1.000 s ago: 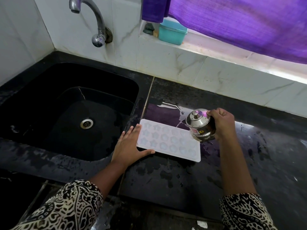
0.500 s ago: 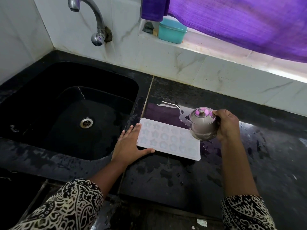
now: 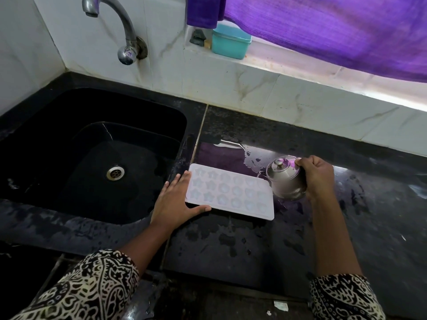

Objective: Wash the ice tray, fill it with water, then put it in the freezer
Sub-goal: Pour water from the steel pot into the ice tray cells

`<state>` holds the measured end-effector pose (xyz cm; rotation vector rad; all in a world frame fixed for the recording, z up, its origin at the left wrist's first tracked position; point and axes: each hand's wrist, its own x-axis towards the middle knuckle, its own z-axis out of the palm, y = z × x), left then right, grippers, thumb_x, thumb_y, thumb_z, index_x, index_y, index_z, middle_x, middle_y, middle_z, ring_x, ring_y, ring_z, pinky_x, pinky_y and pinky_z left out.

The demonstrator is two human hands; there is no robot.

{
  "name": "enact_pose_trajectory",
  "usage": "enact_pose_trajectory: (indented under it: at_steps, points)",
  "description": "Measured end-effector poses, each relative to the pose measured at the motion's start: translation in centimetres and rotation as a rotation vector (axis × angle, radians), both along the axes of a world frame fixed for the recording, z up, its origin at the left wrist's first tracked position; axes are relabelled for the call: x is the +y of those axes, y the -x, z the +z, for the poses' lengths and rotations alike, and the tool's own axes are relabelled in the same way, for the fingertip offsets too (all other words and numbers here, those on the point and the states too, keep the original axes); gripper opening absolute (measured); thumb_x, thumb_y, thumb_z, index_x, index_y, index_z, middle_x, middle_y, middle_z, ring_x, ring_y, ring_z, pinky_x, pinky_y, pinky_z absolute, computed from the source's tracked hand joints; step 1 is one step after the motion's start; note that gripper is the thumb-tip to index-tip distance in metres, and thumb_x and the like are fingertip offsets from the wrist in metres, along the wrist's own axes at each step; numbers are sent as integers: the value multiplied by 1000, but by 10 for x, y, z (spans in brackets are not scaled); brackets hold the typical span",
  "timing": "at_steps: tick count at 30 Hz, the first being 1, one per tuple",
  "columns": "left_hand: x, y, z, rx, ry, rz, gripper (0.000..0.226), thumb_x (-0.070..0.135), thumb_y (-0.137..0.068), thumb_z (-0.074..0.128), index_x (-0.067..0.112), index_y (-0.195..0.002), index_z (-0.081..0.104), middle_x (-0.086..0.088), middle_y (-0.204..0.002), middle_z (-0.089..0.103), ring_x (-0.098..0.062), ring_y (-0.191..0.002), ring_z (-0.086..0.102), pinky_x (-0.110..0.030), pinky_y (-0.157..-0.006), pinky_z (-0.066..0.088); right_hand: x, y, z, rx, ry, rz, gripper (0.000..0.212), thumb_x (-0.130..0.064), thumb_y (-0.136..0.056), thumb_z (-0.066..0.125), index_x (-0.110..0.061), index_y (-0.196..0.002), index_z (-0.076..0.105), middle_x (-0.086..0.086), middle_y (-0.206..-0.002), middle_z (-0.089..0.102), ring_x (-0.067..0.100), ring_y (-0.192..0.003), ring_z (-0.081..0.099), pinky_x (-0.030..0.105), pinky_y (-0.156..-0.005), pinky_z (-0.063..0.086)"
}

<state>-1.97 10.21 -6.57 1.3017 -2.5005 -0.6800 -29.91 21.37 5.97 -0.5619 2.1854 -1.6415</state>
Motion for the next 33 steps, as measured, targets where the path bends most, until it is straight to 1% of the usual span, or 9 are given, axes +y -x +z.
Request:
enact_pose_trajectory:
  at_steps: [1,4,9,13,18,26,28,30,33]
  points:
    - [0,0,0,0,1,0,123,94,-56,35,24,-154,8,9,-160,14,-9,-147,9,-32,-119,3,0,0,1,20,-9,4,32,-6,-81,61,-15,-57,42,2,-56,44,-1,-39,39,11,-38,36]
    - [1,0,0,15,2,4,122,93,-56,35,24,-154,10,8,-160,16,-9,-147,9,-32,-119,4,-1,1,4,46,-21,11,33,-6,-81,62,-14,-57,41,3,-56,42,2,-40,37,12,-38,35]
    - [1,0,1,17,5,5,123,93,-56,35,23,-154,11,8,-160,17,-10,-147,10,-33,-119,5,-3,1,6,41,-32,10,30,-7,-81,62,-15,-59,42,4,-58,42,10,-51,38,13,-39,36]
    - [1,0,1,19,3,4,122,93,-56,35,23,-154,11,8,-160,17,-10,-147,10,-33,-119,5,-2,0,6,36,-37,16,30,-8,-82,62,-15,-59,43,3,-58,43,10,-52,40,16,-44,39]
    - [0,0,0,27,-1,4,123,93,-56,36,23,-154,12,8,-160,17,-10,-147,10,-32,-119,4,-3,1,7,44,-42,22,29,-8,-82,61,-15,-60,43,3,-58,44,9,-51,40,12,-40,38]
    - [0,-1,-1,23,7,2,123,93,-57,39,23,-154,12,8,-160,18,-10,-147,11,-33,-119,5,-3,3,9,54,-34,27,30,-8,-82,61,-14,-59,43,3,-58,44,9,-51,40,12,-41,38]
    - [0,-1,-1,20,6,-2,124,95,-56,37,23,-154,12,8,-160,17,-10,-147,11,-33,-119,5,-4,3,9,50,-33,30,30,-8,-82,61,-15,-59,43,2,-58,44,8,-51,40,12,-42,39]
    - [0,0,-1,14,9,-4,127,98,-53,29,23,-154,12,8,-160,17,-10,-147,11,-33,-119,5,-4,4,9,45,-34,30,30,-9,-82,61,-15,-59,43,1,-57,44,7,-49,41,13,-42,40]
    - [-1,0,-1,11,5,0,131,101,-49,22,23,-154,11,8,-160,16,-10,-147,10,-33,-119,5,-5,6,9,44,-30,25,32,-8,-81,61,-15,-58,42,2,-57,42,9,-50,38,19,-46,39]
